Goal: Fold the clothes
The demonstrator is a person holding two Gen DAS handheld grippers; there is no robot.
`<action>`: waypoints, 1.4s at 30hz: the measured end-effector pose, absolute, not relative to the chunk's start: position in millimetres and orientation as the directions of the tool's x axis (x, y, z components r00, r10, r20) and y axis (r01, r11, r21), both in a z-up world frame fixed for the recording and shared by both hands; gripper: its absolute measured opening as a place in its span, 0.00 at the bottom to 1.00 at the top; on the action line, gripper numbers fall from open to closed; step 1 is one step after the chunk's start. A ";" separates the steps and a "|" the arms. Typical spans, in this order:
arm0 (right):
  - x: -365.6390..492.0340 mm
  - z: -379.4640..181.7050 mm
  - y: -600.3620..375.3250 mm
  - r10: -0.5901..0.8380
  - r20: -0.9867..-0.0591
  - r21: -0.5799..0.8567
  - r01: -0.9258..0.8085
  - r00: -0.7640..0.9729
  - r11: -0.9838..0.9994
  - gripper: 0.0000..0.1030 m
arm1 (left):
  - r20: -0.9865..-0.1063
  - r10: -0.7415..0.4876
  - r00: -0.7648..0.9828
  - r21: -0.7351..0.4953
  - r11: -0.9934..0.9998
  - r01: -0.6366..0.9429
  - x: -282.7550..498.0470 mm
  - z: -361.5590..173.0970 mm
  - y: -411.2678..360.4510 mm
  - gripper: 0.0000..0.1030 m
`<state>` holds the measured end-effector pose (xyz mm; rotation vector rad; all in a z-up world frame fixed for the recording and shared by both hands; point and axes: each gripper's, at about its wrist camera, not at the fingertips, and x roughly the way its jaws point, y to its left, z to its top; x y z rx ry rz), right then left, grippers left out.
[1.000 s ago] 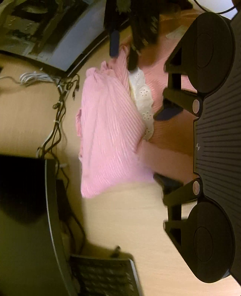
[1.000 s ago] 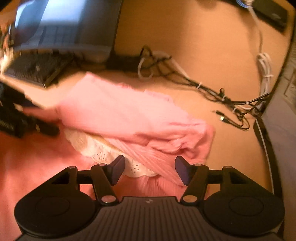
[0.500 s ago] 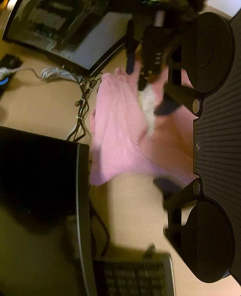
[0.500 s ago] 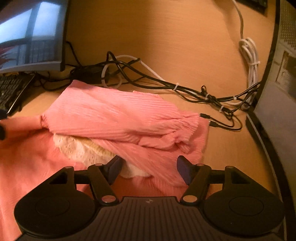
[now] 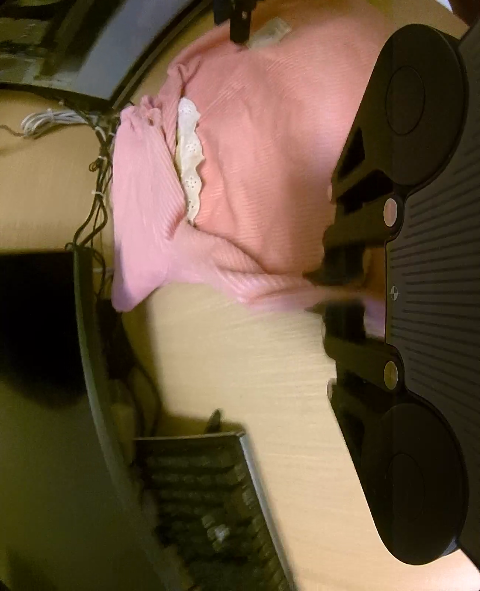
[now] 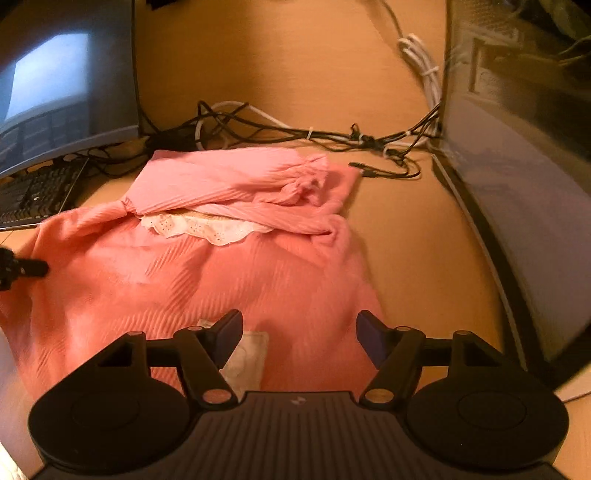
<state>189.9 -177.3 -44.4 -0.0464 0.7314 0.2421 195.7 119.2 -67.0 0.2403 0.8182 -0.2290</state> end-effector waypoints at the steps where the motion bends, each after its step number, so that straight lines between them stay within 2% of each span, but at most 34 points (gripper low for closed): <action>1: 185.3 -41.6 -180.8 0.209 -0.661 0.038 -0.246 0.721 0.969 0.67 | -0.727 -0.108 0.678 0.174 0.927 0.333 185.6 -61.4 104.9 0.09; 4: 171.0 -31.8 -195.9 0.223 -0.650 0.025 -0.273 0.727 0.962 0.67 | -0.749 -0.158 0.644 0.179 0.887 0.426 162.5 -66.0 78.6 0.09; 8: 151.0 -22.1 -226.5 0.245 -0.661 0.068 -0.269 0.709 0.961 0.68 | -0.775 -0.232 0.587 0.115 0.863 0.493 139.5 -74.0 59.9 0.19; 9: 146.3 -20.8 -234.8 0.254 -0.667 0.089 -0.263 0.701 0.961 0.70 | -0.781 -0.272 0.562 0.054 0.867 0.495 139.7 -72.0 63.5 0.35; 10: 143.6 -21.8 -242.8 0.266 -0.670 0.125 -0.249 0.693 0.961 0.71 | -0.784 -0.329 0.527 -0.034 0.870 0.492 140.1 -69.5 68.5 0.47; 11: 141.5 -23.4 -250.8 0.280 -0.673 0.164 -0.231 0.685 0.959 0.71 | -0.777 -0.404 0.483 -0.147 0.863 0.484 140.9 -67.0 75.1 0.64; 12: 139.3 -25.0 -258.8 0.294 -0.674 0.203 -0.213 0.677 0.956 0.71 | -0.763 -0.465 0.449 -0.234 0.846 0.479 140.4 -65.2 79.9 0.69; 13: 139.3 -28.0 -264.7 0.297 -0.675 0.233 -0.187 0.676 0.954 0.71 | -0.749 -0.503 0.431 -0.284 0.832 0.477 138.5 -63.5 82.8 0.70; 16: 143.7 -40.4 -277.1 0.303 -0.671 0.311 -0.115 0.676 0.944 0.71 | -0.728 -0.527 0.438 -0.314 0.825 0.470 133.2 -58.3 86.8 0.72; 20: 151.7 -53.9 -270.6 0.299 -0.664 0.315 -0.106 0.686 0.943 0.64 | -0.686 -0.528 0.501 -0.380 0.847 0.372 138.3 -47.7 100.5 0.77; 21: 153.1 -54.9 -266.2 0.303 -0.658 0.305 -0.123 0.689 0.944 0.58 | -0.676 -0.515 0.528 -0.395 0.857 0.330 141.7 -45.9 105.9 0.81; 22: 154.3 -55.4 -262.3 0.314 -0.656 0.305 -0.139 0.687 0.942 0.46 | -0.666 -0.500 0.554 -0.410 0.865 0.288 145.0 -44.2 111.4 0.82; 23: 155.5 -55.8 -258.6 0.327 -0.654 0.307 -0.156 0.682 0.939 0.39 | -0.659 -0.478 0.580 -0.420 0.874 0.244 148.2 -42.9 116.7 0.82; 25: 158.7 -56.4 -247.1 0.363 -0.663 0.299 -0.214 0.655 0.930 0.09 | -0.655 -0.424 0.625 -0.427 0.891 0.157 153.8 -41.1 126.9 0.82; 28: 159.8 -47.0 -235.0 0.342 -0.658 0.205 -0.278 0.671 0.939 0.07 | -0.641 -0.372 0.672 -0.431 0.898 0.086 160.6 -35.8 141.9 0.86; 29: 160.6 -40.3 -232.5 0.335 -0.652 0.175 -0.295 0.681 0.939 0.07 | -0.640 -0.353 0.683 -0.416 0.906 0.078 162.4 -34.1 144.7 0.90; 34: 154.2 -9.5 -190.7 0.309 -0.643 -0.122 -0.492 0.701 0.862 0.07 | -0.664 -0.292 0.688 -0.278 0.951 0.135 167.6 -31.7 145.7 0.93; 38: 128.3 -28.0 -146.3 0.276 -0.693 -0.383 -0.665 0.666 0.641 0.07 | -0.687 -0.284 0.669 -0.202 0.959 0.200 167.3 -37.8 142.9 0.95; 42: 111.8 -45.5 -136.0 0.252 -0.713 -0.462 -0.709 0.654 0.532 0.07 | -0.711 -0.254 0.656 -0.159 0.966 0.202 164.9 -48.8 144.4 0.96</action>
